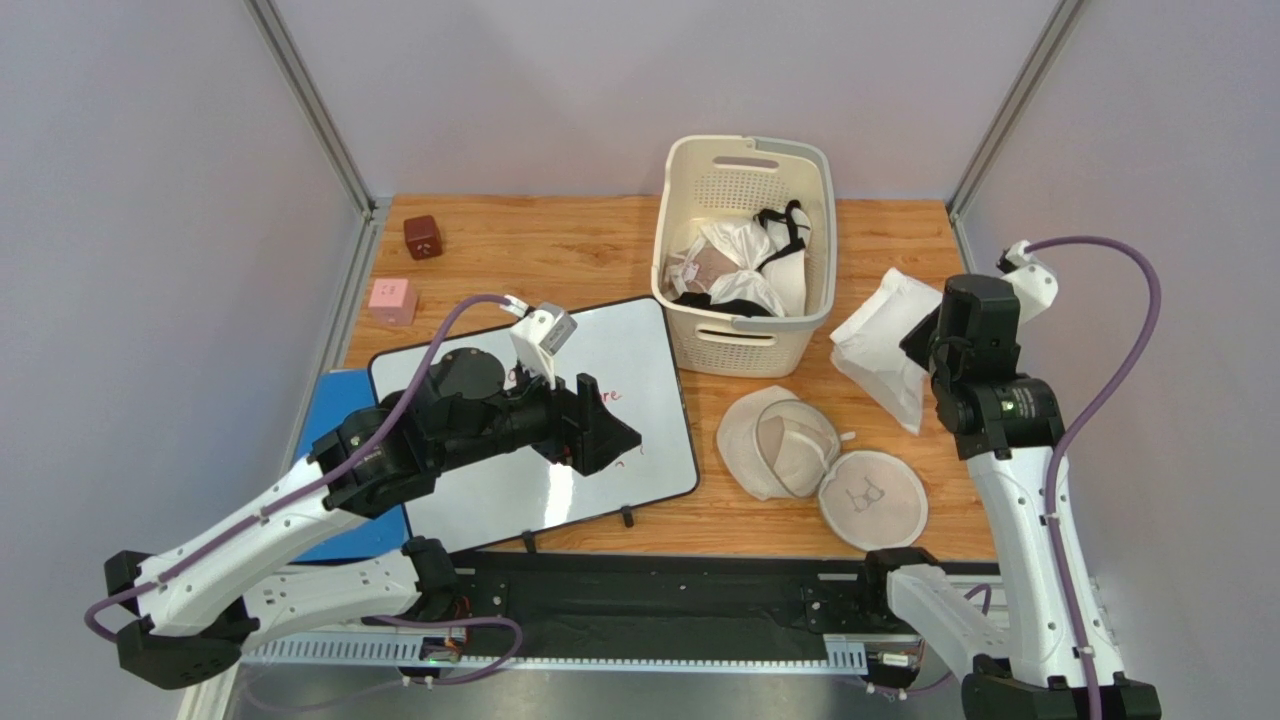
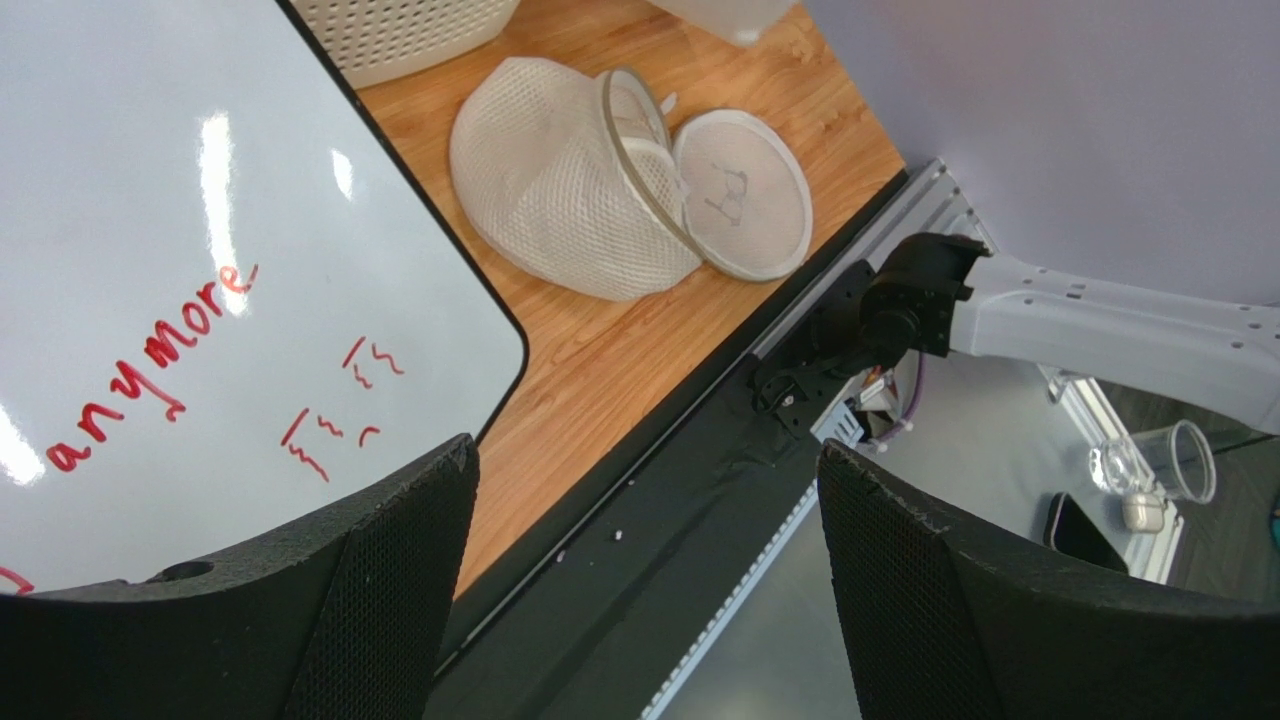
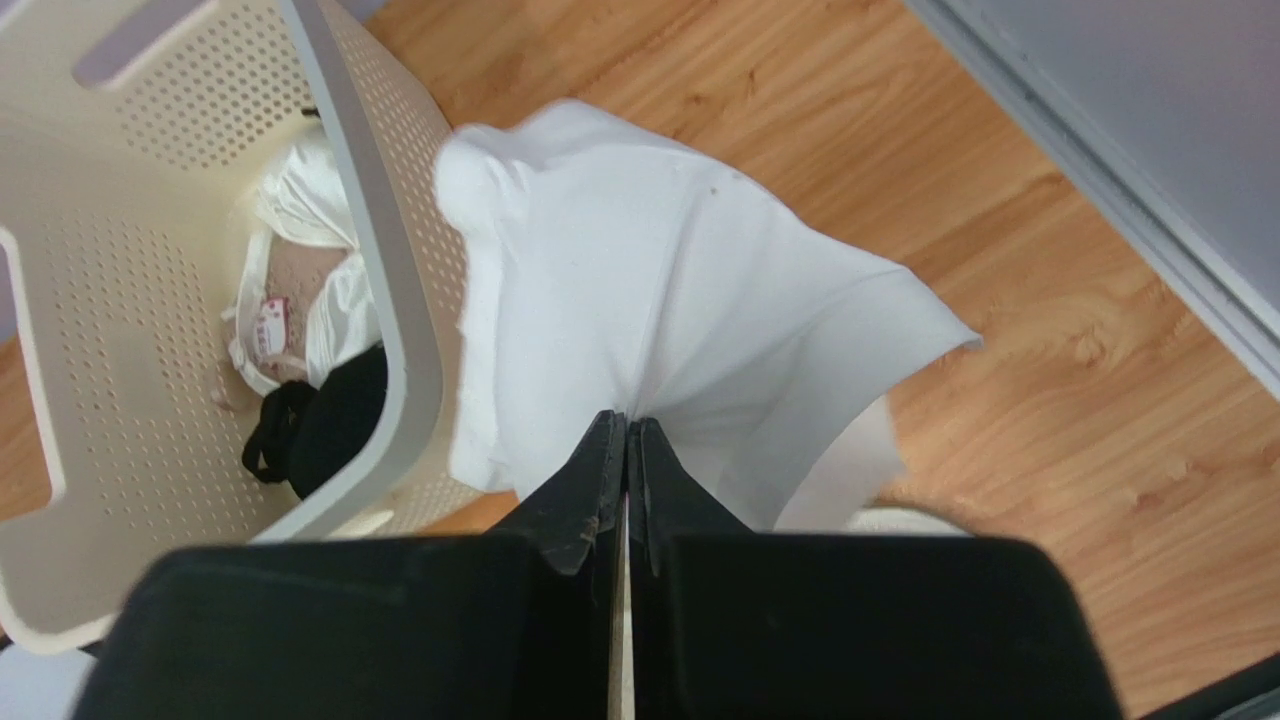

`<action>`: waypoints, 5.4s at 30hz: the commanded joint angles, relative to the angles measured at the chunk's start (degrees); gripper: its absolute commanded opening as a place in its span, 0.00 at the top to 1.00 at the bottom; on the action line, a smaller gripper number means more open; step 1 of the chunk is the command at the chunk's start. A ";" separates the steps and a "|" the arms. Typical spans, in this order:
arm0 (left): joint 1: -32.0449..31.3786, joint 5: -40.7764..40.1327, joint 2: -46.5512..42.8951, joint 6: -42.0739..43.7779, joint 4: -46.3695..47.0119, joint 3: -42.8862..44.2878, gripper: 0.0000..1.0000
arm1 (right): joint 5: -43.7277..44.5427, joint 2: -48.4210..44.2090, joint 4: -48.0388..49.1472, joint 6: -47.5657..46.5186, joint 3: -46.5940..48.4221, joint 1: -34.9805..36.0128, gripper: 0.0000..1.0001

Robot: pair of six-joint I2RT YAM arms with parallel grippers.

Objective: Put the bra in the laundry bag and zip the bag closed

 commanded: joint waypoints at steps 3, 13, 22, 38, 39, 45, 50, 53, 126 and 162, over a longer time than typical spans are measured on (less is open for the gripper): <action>0.03 1.72 -1.12 0.64 1.30 -2.12 0.12 | -1.76 -2.97 4.09 4.99 -3.69 -1.65 1.00; 0.03 0.67 4.93 2.65 3.32 -0.72 0.11 | -9.40 17.58 22.27 7.54 -9.86 -12.64 1.00; 0.12 0.06 12.76 6.87 4.46 1.75 0.11 | -7.12 44.65 25.36 2.09 4.03 -16.59 1.00; 0.12 5.33 22.44 4.68 6.31 8.95 0.11 | -7.65 42.31 9.72 0.77 9.31 -17.21 0.18; 0.12 5.50 22.53 4.59 6.39 9.13 0.12 | -8.25 39.78 8.41 1.12 8.78 -17.21 0.17; 0.12 6.56 21.83 6.25 8.06 7.82 0.12 | -13.09 29.13 7.08 7.70 -2.96 -17.22 0.00; 0.21 6.56 20.07 8.28 8.15 5.36 0.12 | -11.43 14.28 6.46 12.11 -15.46 -18.27 0.07; 0.21 6.38 18.05 9.25 8.85 3.52 0.11 | -9.33 8.31 6.38 12.02 -20.74 -19.06 0.22; 1.44 9.19 14.79 12.77 8.59 1.92 0.10 | -27.86 16.82 19.51 -0.02 -22.52 -29.87 1.00; 1.53 7.53 15.14 12.50 7.10 1.92 0.10 | -36.29 28.40 14.99 22.66 0.69 -29.61 1.00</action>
